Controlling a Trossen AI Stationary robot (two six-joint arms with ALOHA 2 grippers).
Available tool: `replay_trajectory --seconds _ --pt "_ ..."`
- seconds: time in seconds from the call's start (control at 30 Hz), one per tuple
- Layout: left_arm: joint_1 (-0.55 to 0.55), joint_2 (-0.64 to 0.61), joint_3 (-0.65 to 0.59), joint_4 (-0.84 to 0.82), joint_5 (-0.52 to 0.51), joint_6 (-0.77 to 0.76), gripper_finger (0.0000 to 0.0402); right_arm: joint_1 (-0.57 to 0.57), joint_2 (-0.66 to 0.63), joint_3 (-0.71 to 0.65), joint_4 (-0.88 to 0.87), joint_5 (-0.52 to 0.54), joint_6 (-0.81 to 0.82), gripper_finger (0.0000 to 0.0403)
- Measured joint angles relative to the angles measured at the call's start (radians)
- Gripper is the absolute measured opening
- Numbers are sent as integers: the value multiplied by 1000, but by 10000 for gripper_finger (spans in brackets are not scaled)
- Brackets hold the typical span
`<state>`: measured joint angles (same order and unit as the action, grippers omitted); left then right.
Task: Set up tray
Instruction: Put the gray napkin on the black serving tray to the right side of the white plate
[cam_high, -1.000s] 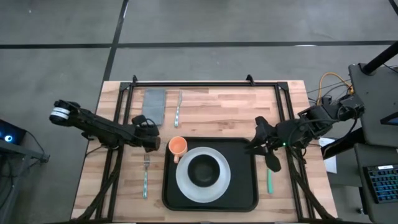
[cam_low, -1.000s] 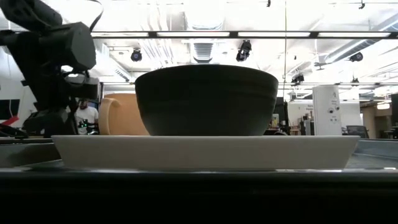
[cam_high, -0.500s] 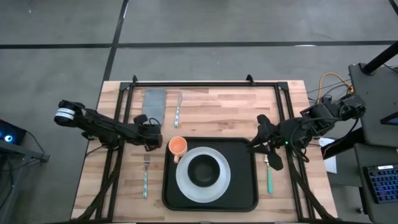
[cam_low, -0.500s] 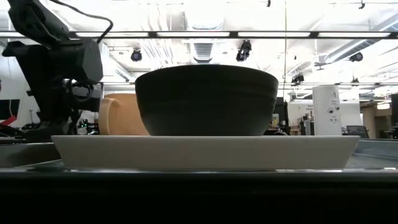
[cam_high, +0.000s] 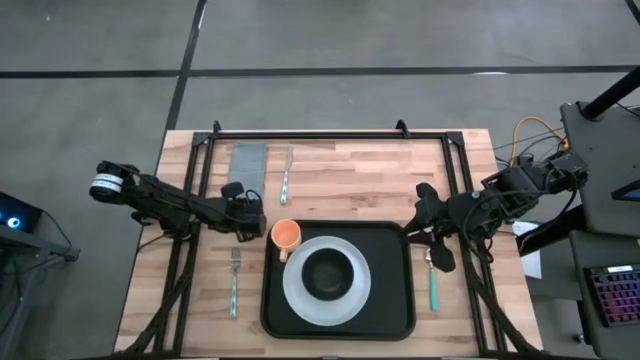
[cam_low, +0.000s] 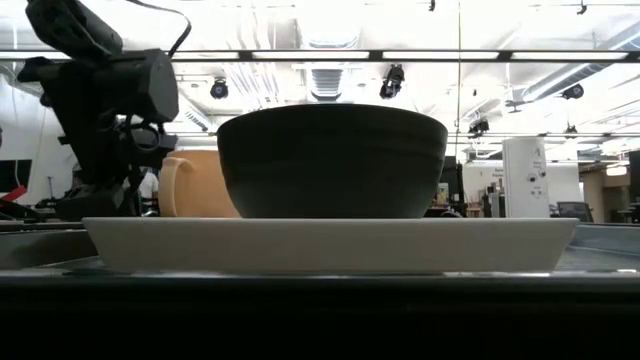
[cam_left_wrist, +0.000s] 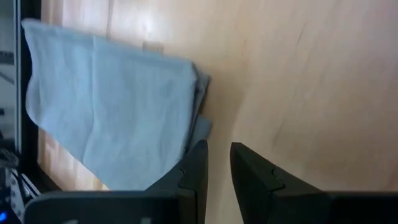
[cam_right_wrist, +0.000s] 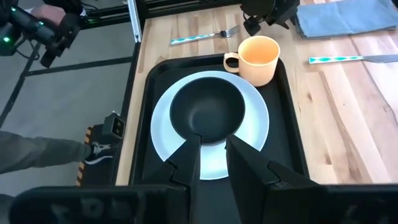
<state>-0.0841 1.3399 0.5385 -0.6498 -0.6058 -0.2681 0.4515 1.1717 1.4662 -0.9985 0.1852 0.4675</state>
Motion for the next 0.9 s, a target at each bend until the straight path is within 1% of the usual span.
replay_trajectory --seconds 0.1,0.2,0.33,0.43,0.5,0.6,0.77,0.9 --pt "0 0 33 -17 1 43 51 0 0 0 0 0 -2 68" --pt "0 0 70 -18 0 79 63 0 0 0 -1 0 -3 68" --pt "0 0 101 -40 9 72 99 0 0 0 -28 0 -3 68" --pt "0 0 124 -91 28 65 132 0 0 0 -44 0 0 68" --pt "1 0 122 -113 22 81 152 0 0 0 -45 0 -1 68" --pt "15 4 97 -87 7 105 177 0 0 0 -45 0 -4 68" --pt "39 59 90 -65 -8 125 205 0 -6 0 -45 20 -8 68" --pt "86 143 81 -38 -20 176 212 0 -20 -1 -45 23 -7 68"
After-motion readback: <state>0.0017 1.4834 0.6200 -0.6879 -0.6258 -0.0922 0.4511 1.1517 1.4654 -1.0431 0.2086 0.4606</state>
